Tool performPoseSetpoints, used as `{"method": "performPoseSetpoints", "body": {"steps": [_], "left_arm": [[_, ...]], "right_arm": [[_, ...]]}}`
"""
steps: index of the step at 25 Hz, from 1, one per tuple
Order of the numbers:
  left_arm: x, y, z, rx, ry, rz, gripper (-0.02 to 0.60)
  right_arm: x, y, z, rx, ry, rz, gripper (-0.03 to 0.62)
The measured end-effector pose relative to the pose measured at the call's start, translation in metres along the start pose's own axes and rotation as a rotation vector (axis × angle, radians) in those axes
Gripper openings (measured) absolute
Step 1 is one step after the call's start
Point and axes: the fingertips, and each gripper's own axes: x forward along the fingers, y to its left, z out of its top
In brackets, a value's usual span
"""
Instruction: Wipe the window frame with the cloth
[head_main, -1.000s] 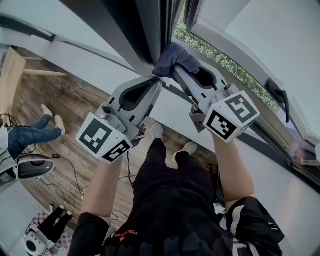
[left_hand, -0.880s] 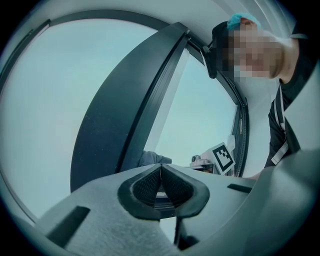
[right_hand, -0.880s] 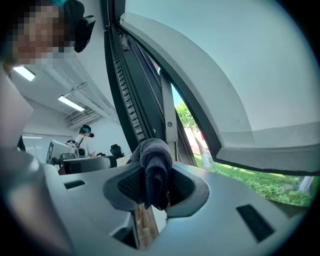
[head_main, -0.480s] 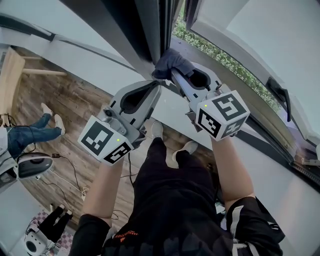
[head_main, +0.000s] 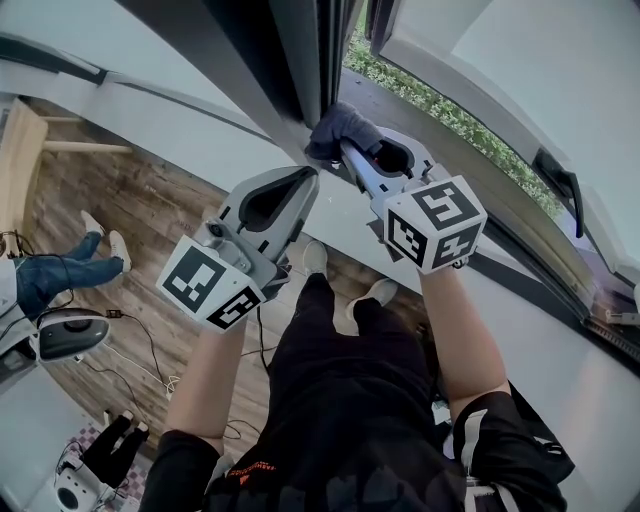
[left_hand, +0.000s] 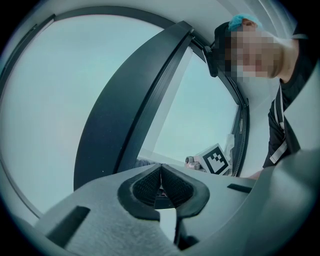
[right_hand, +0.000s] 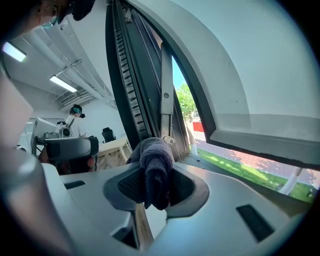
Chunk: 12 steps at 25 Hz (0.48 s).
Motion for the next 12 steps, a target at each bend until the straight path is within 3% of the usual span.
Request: {"method": "performPoseSetpoints", "body": {"steps": [12], "left_arm": [[0.0009, 0.0001, -0.0025, -0.003, 0.014, -0.017, 0.018]], "right_arm": [[0.0024, -0.0027, -0.0070, -0.036, 0.038, -0.037, 0.103]]}}
